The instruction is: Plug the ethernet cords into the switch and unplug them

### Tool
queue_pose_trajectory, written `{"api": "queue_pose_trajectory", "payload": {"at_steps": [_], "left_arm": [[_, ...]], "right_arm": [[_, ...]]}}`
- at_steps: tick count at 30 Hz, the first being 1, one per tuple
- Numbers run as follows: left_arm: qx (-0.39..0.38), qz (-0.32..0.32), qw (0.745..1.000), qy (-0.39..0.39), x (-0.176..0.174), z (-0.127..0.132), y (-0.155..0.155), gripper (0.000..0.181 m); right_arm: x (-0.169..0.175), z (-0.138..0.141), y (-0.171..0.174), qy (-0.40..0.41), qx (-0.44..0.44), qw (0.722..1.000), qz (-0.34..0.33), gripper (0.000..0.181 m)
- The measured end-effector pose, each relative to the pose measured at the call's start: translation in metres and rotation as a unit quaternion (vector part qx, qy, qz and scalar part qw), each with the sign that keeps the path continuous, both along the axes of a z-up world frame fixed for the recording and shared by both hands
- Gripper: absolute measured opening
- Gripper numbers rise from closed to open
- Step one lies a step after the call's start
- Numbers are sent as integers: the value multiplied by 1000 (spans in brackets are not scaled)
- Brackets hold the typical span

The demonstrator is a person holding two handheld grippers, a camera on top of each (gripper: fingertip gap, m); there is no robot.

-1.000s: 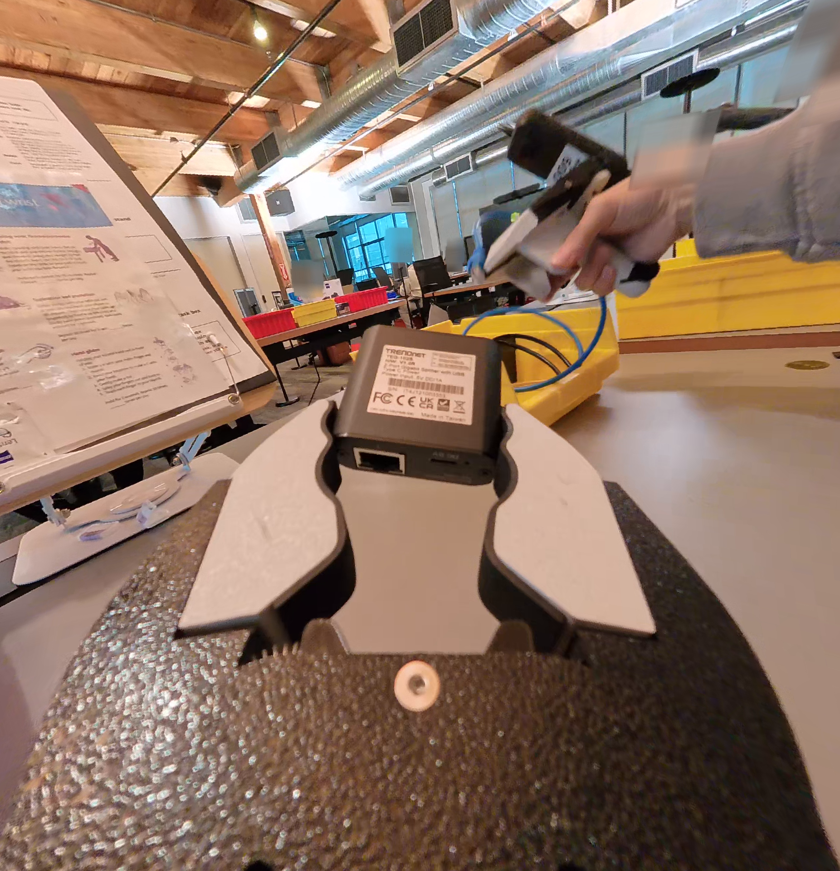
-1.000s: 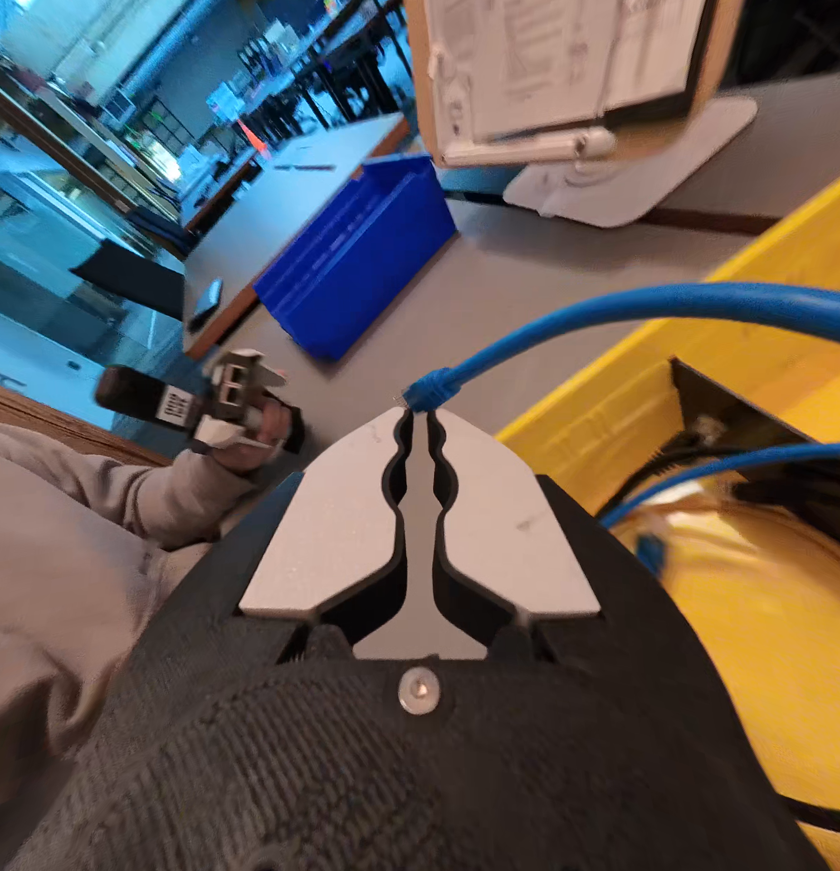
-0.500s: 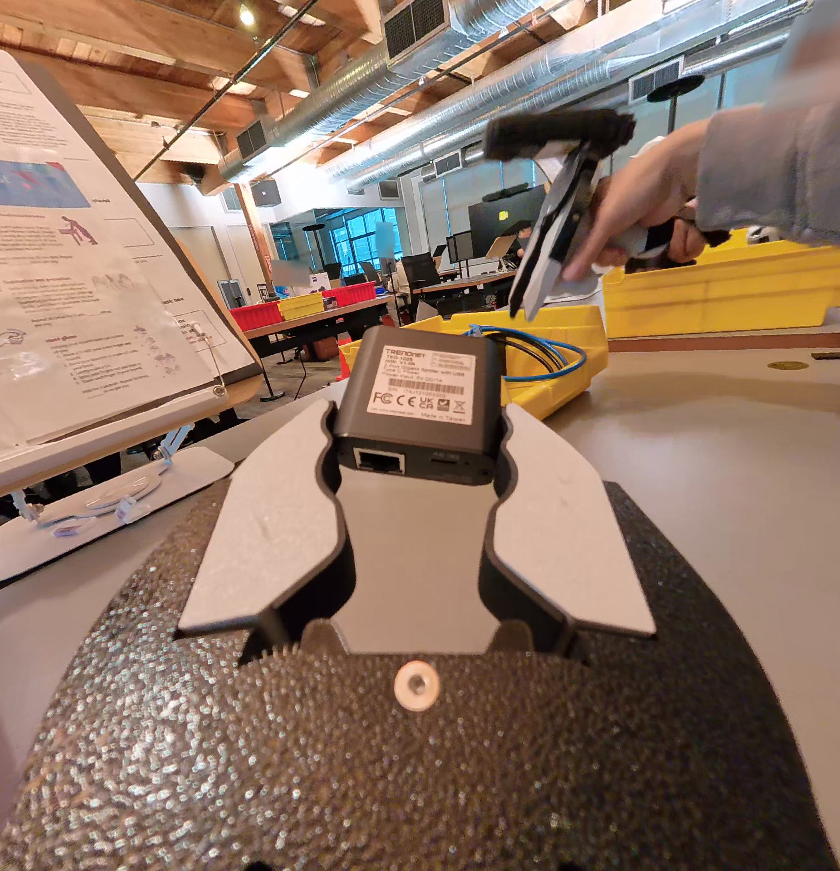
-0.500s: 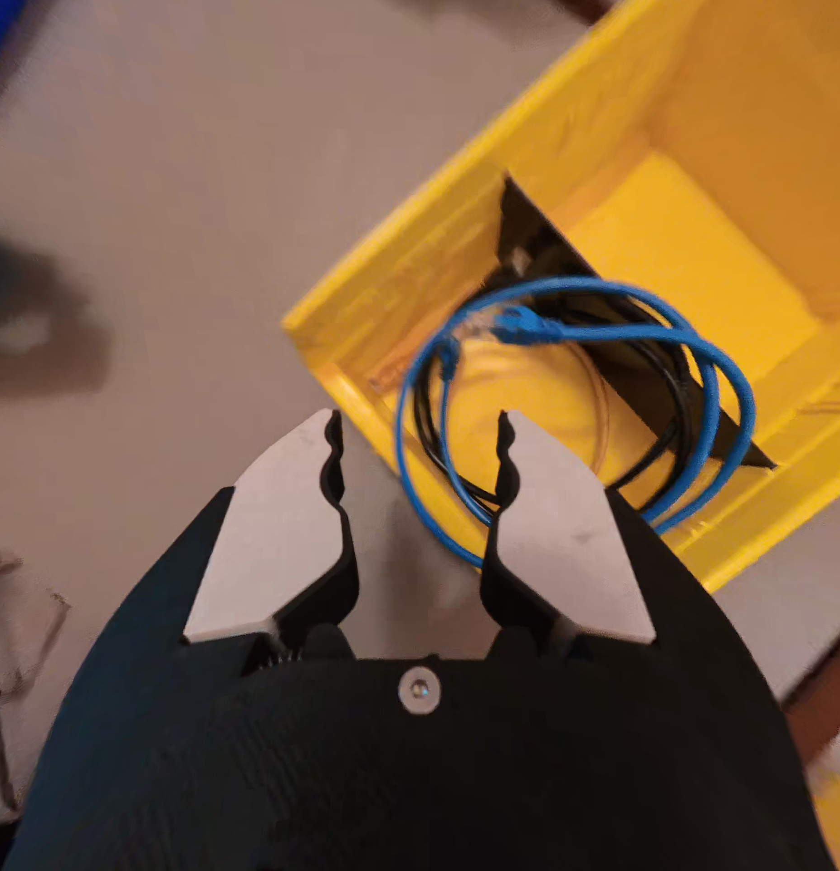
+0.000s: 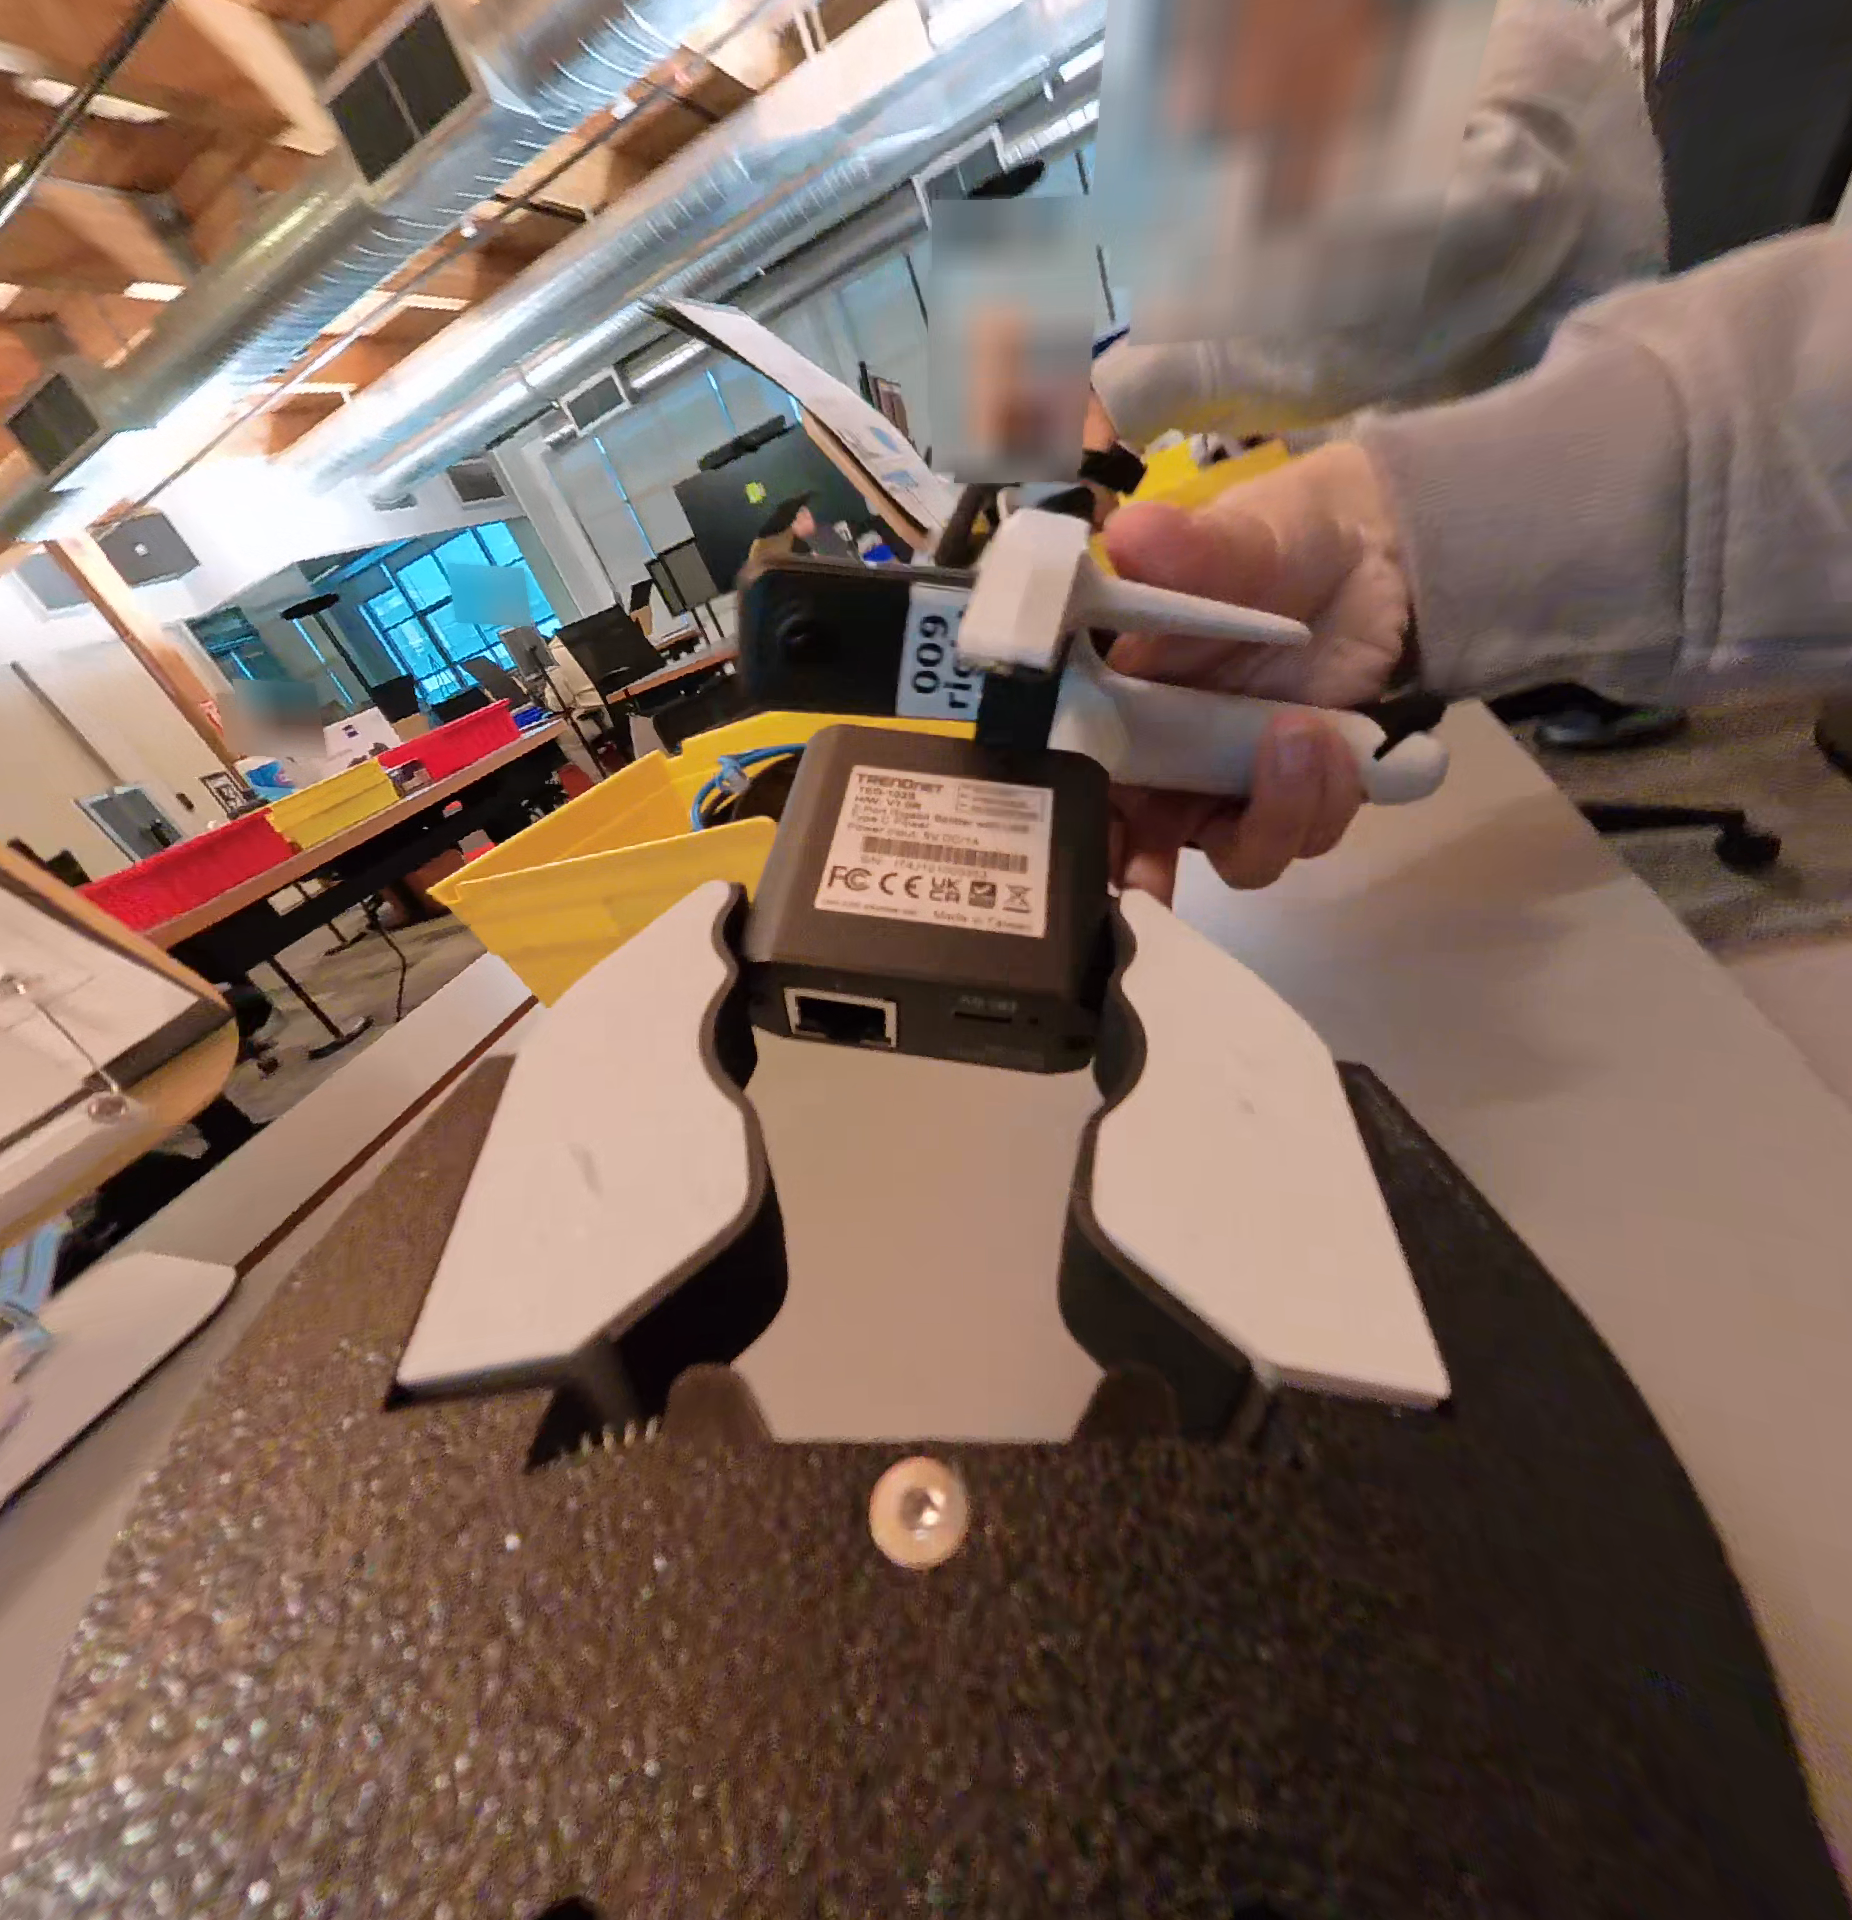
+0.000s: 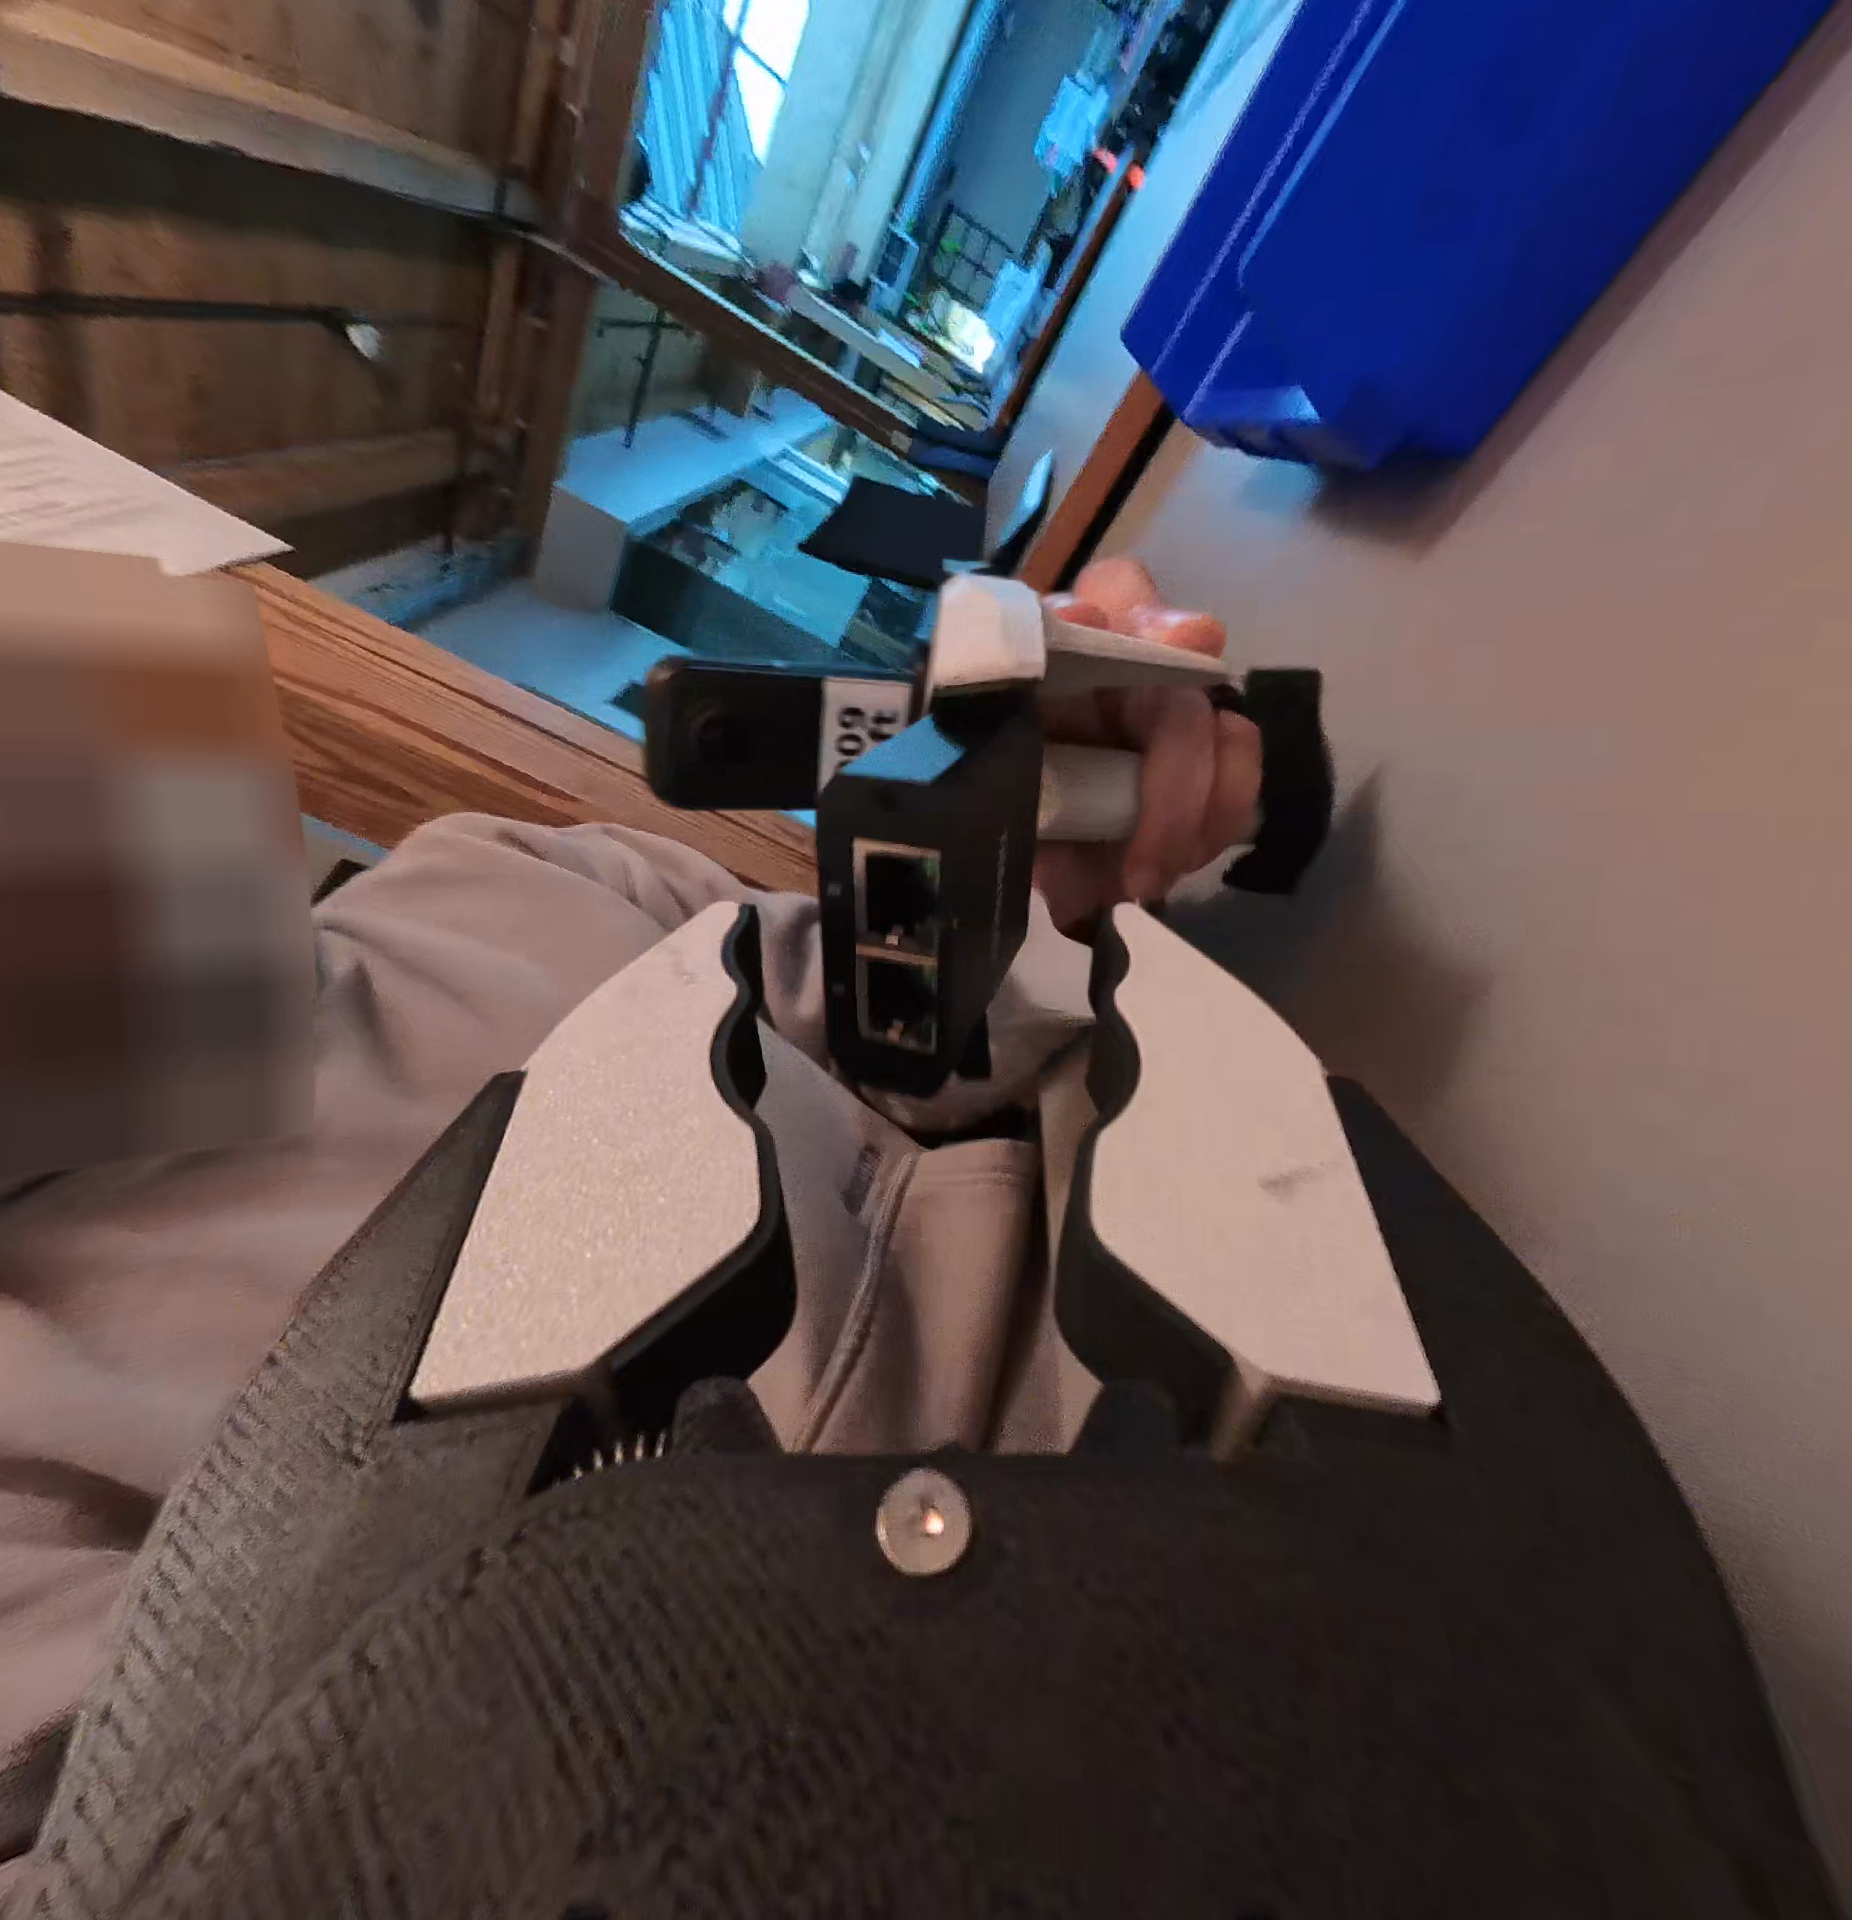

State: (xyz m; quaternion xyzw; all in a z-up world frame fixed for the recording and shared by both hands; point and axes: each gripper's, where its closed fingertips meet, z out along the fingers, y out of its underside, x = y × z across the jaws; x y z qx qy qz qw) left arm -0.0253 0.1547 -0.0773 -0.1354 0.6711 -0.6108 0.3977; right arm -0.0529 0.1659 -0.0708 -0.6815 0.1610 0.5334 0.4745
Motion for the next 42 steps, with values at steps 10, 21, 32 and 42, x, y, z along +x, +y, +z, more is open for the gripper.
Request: {"api": "queue_pose_trajectory", "payload": {"at_steps": [10,21,32,42], "left_arm": [[97,4,995,-20,-1,-16,-16,63],[-17,68,997,-24,10,5,14,82],[-6,111,994,-14,21,-4,25,62],[-12,145,989,12,29,-9,38,61]], "right_arm": [[-18,-25,11,-109,-56,992,41,26],[164,-3,-33,-412,-240,864,-161,26],[388,-16,-89,-569,-479,633,-212,26],[379,11,-87,-546,-402,671,-300,64]]}}
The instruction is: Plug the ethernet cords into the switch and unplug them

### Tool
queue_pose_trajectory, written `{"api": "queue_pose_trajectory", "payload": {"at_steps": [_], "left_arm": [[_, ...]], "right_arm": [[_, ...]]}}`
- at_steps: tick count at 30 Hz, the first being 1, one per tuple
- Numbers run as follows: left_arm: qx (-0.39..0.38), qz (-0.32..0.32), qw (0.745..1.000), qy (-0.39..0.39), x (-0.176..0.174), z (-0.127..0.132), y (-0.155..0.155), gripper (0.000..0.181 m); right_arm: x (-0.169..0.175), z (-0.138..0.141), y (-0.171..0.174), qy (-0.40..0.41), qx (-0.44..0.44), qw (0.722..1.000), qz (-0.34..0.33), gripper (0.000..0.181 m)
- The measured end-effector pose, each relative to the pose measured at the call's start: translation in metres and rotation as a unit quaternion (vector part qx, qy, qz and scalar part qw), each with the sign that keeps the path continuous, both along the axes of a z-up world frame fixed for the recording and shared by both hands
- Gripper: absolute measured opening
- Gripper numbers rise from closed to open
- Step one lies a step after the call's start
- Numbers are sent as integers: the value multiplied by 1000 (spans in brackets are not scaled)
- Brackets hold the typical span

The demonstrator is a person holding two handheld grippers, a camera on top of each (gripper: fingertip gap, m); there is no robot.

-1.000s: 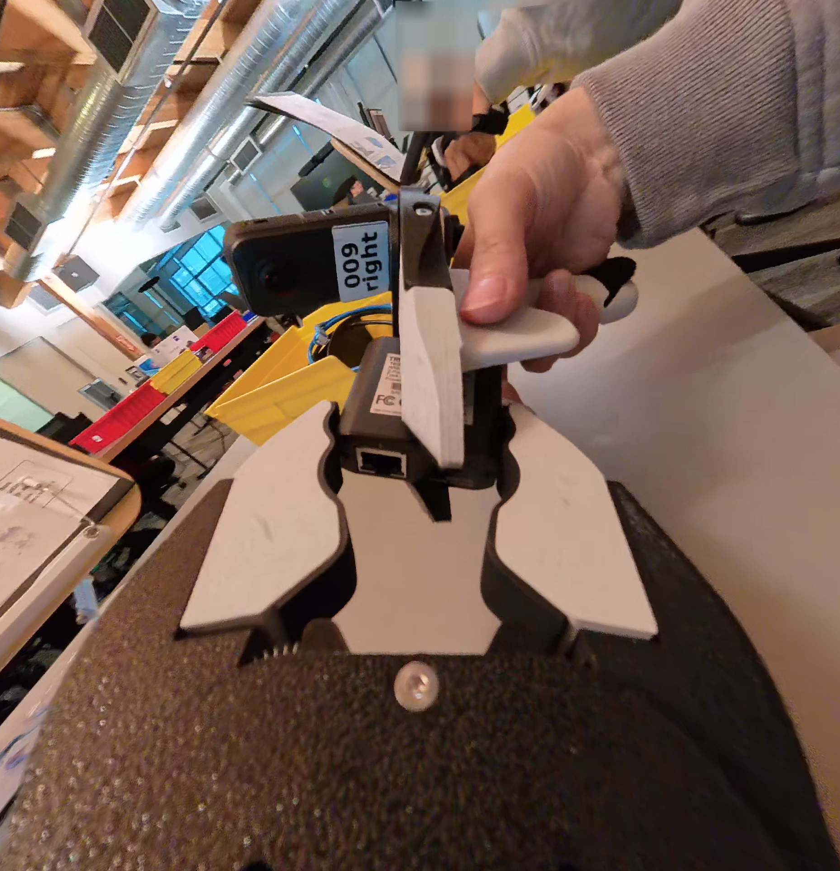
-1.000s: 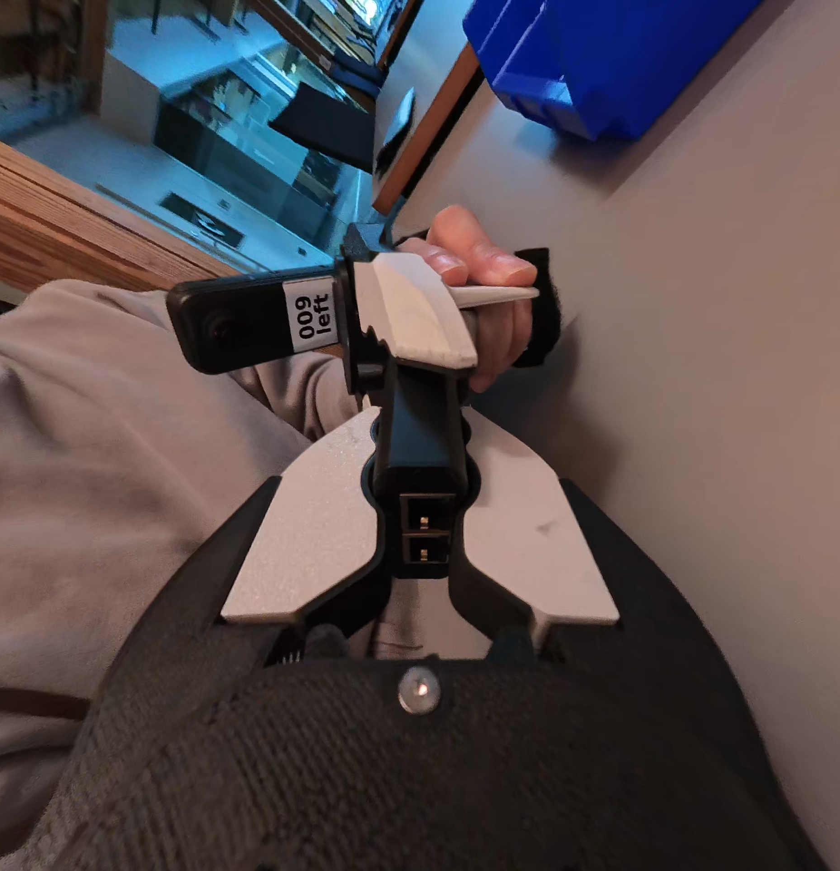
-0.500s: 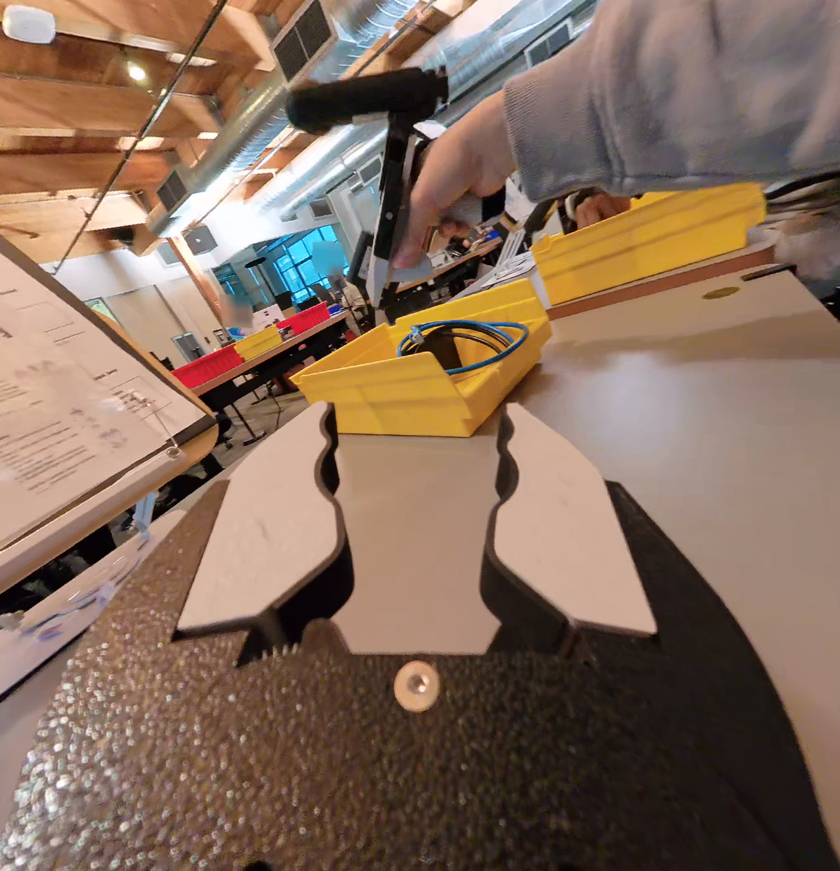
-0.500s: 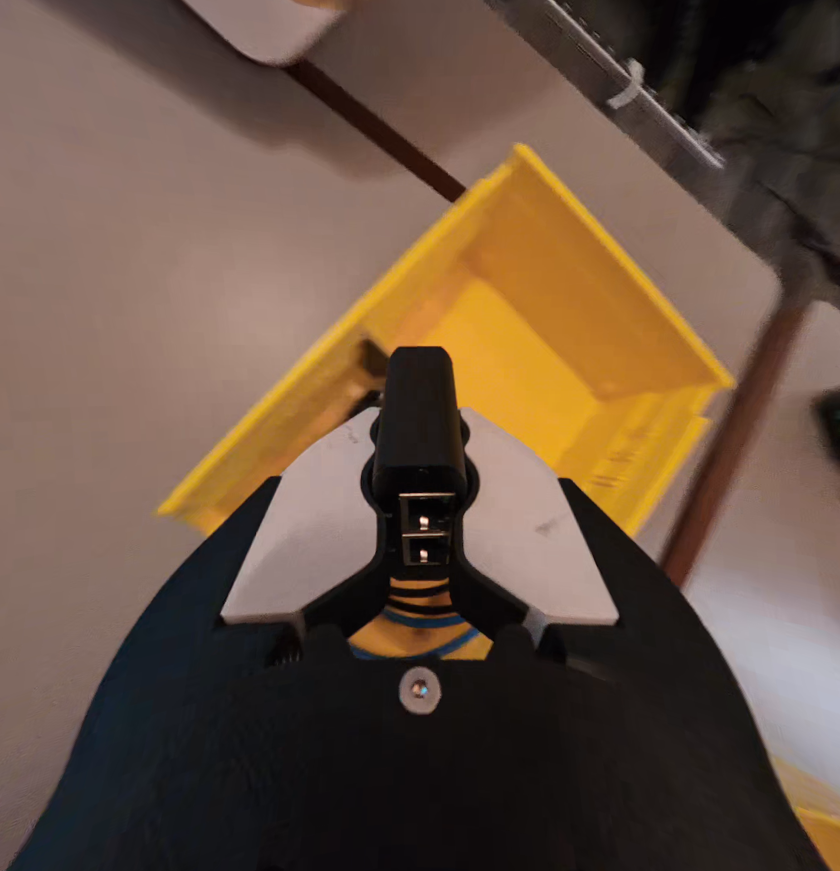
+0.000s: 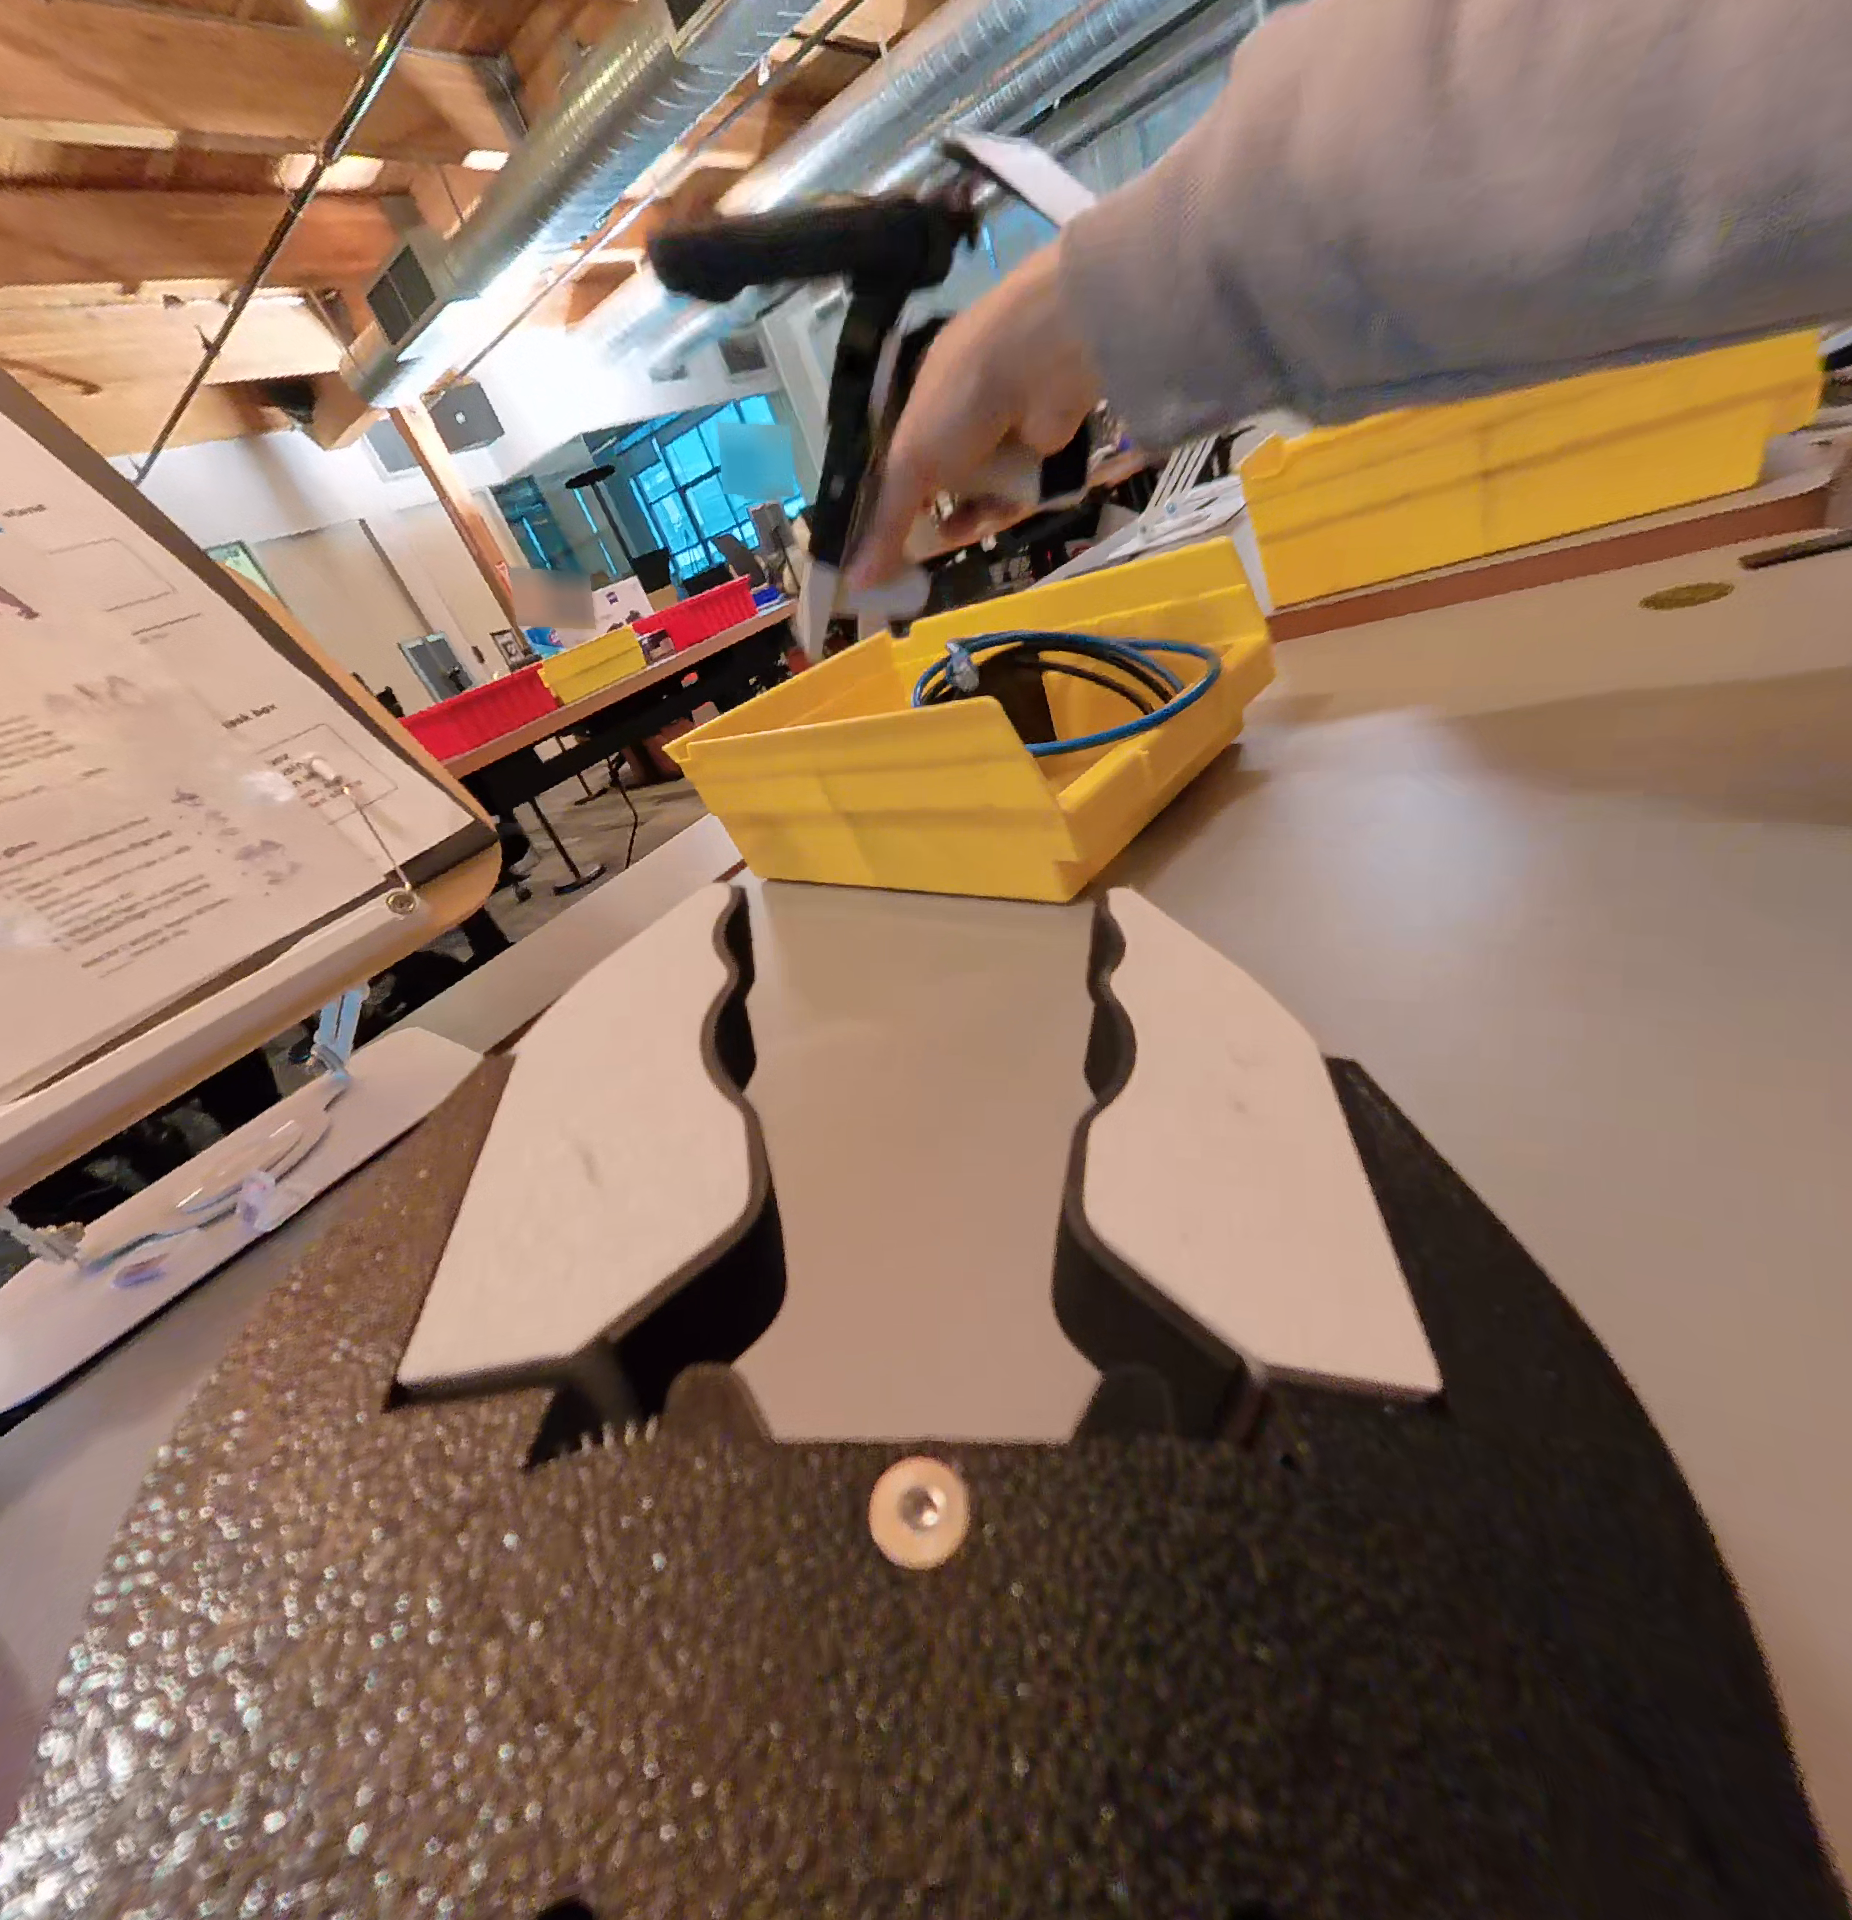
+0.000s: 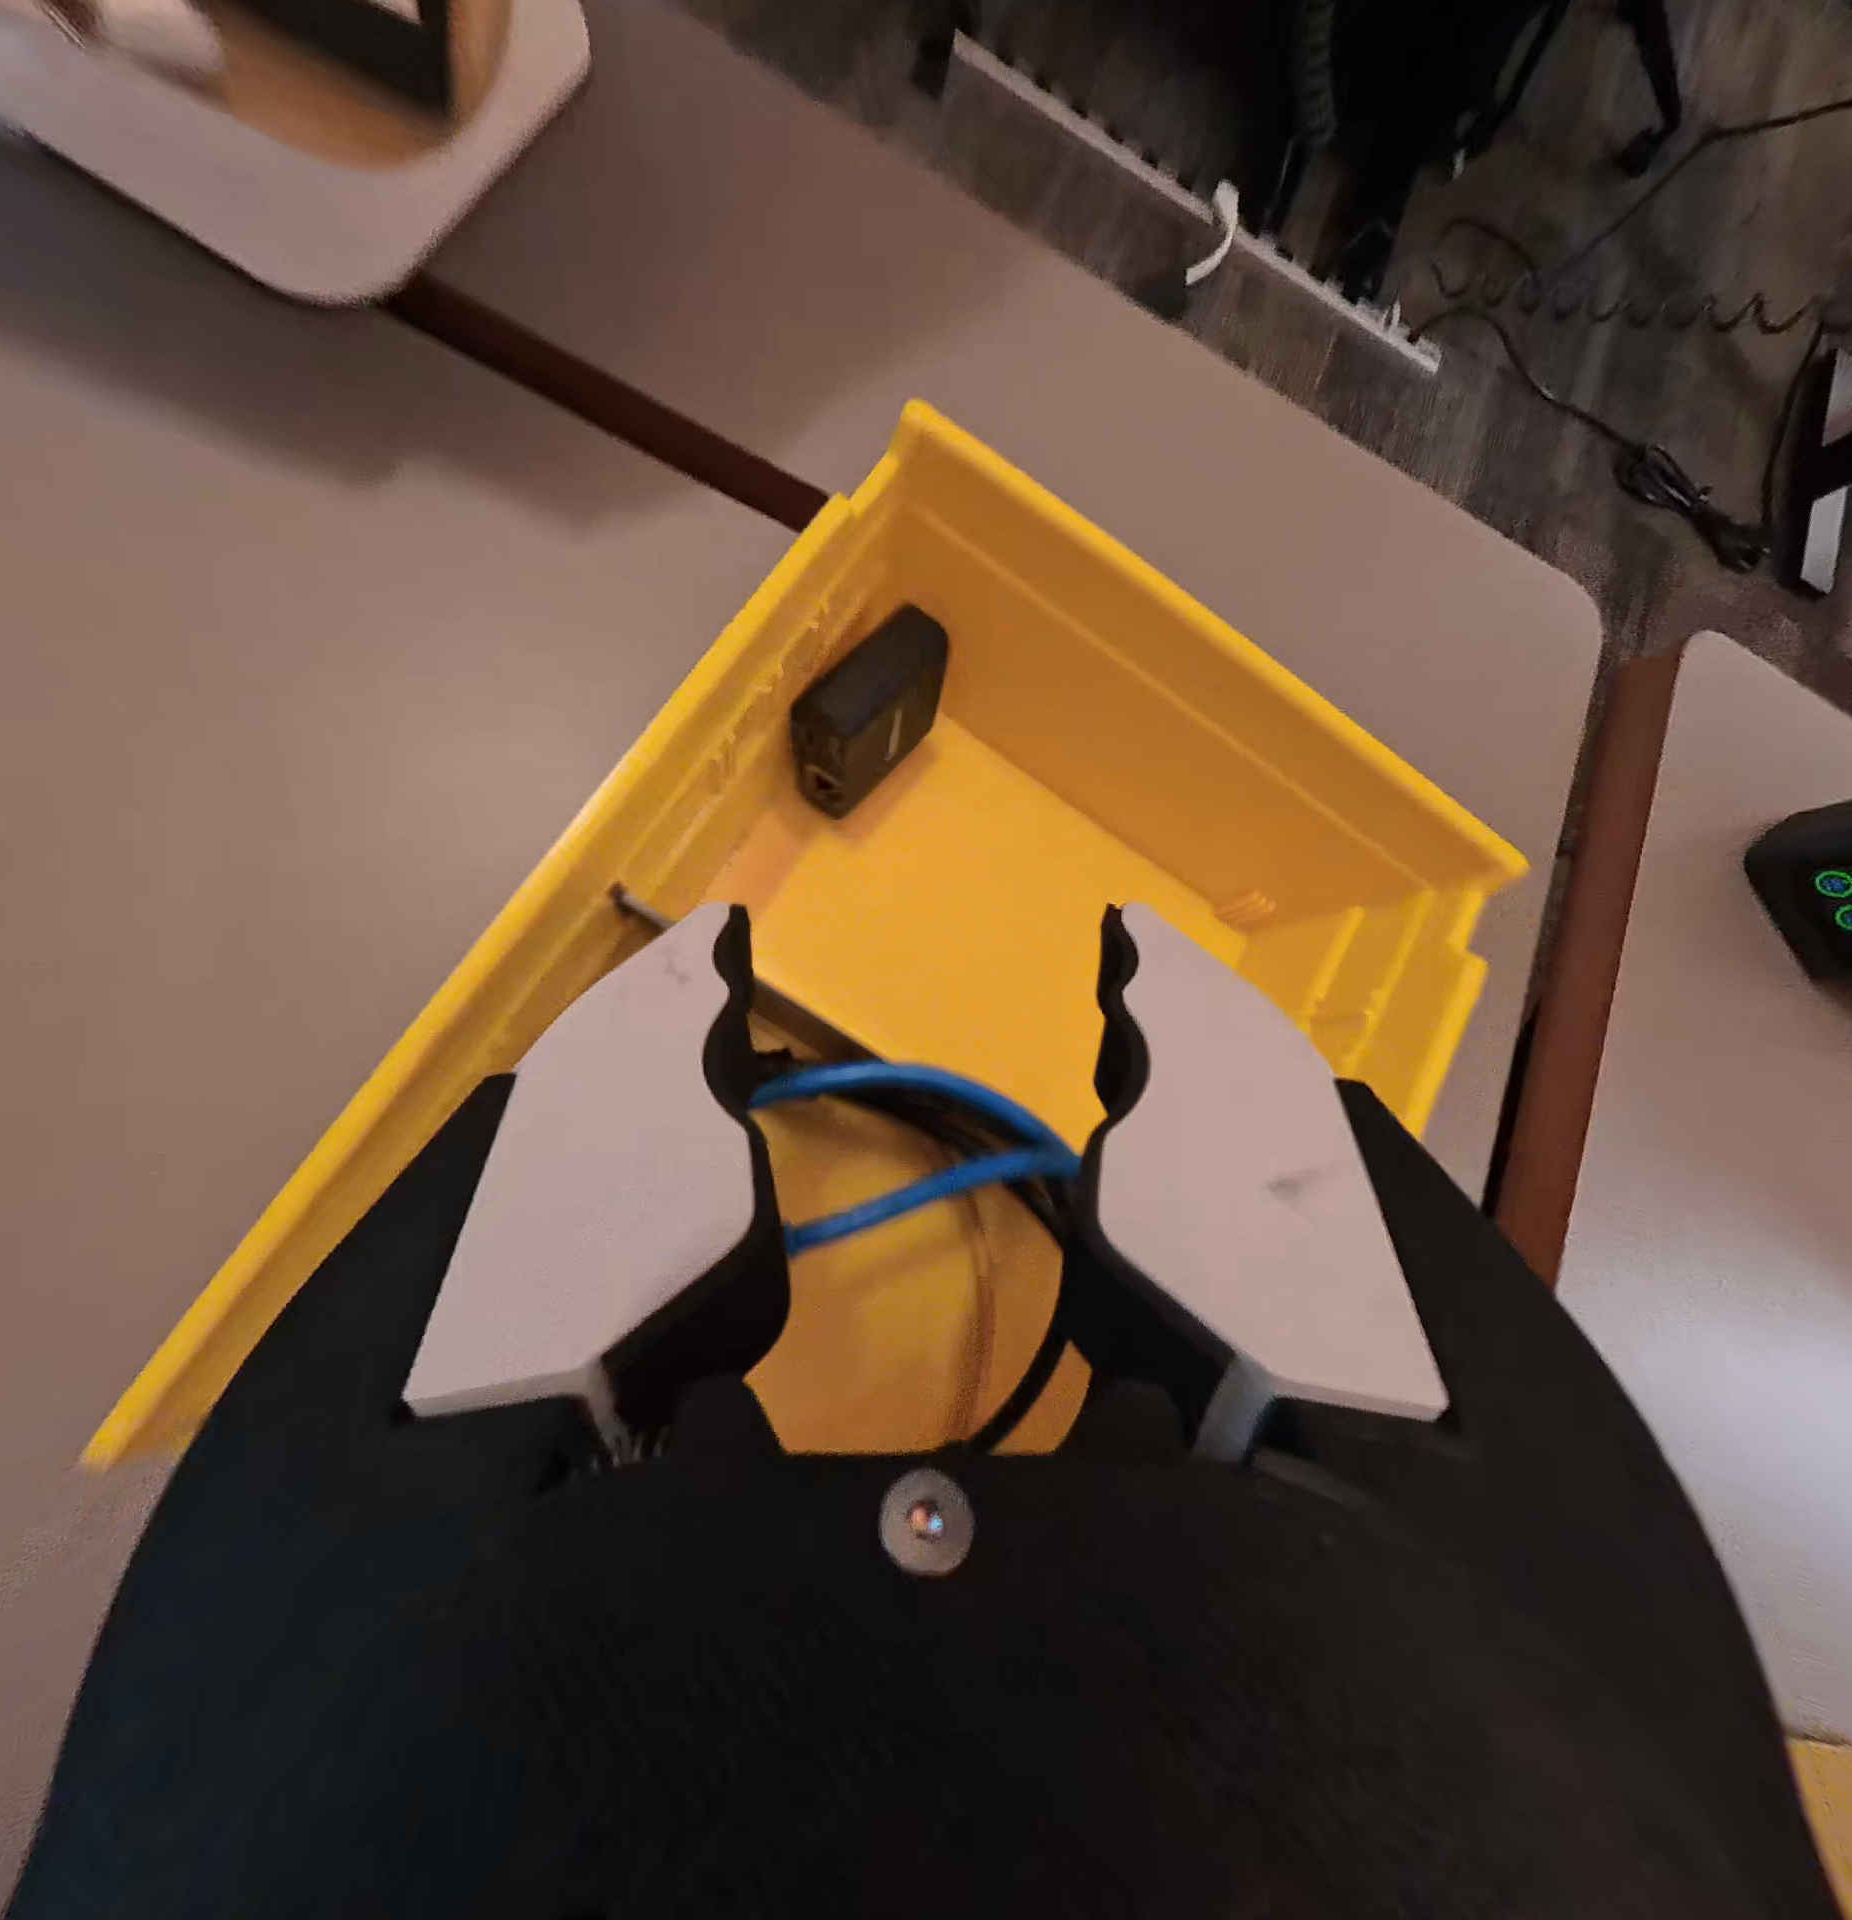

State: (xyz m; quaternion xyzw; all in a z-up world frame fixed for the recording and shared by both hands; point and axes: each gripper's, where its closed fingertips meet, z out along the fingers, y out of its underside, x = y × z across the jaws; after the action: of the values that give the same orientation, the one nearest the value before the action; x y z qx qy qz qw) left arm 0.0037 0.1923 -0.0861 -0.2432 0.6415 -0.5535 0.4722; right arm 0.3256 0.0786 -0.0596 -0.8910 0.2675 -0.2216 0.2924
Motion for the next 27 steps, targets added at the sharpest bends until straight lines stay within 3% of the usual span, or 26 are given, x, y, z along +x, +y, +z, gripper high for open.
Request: {"api": "queue_pose_trajectory", "payload": {"at_steps": [3,5,9,12,16,21,27], "left_arm": [[19,5,1000,21,3,-8,-3,61],[36,11,999,36,6,-12,-5,61],[57,25,995,81,10,-24,-8,61],[38,19,991,129,11,-31,-17,61],[-26,11,976,218,23,-41,-43,66],[-110,58,956,265,76,-32,-79,79],[-80,166,937,298,157,-28,-100,90]], "right_arm": [[-41,27,-28,-13,78,997,11,66],[-76,30,-56,-33,110,993,9,66],[-146,-3,-109,-67,136,988,7,63],[-177,-34,-135,-60,133,989,4,65],[-185,-49,-157,-45,184,982,-10,65],[-181,-41,-178,-30,232,971,-40,72],[-174,-51,-194,-24,210,974,-75,87]]}}
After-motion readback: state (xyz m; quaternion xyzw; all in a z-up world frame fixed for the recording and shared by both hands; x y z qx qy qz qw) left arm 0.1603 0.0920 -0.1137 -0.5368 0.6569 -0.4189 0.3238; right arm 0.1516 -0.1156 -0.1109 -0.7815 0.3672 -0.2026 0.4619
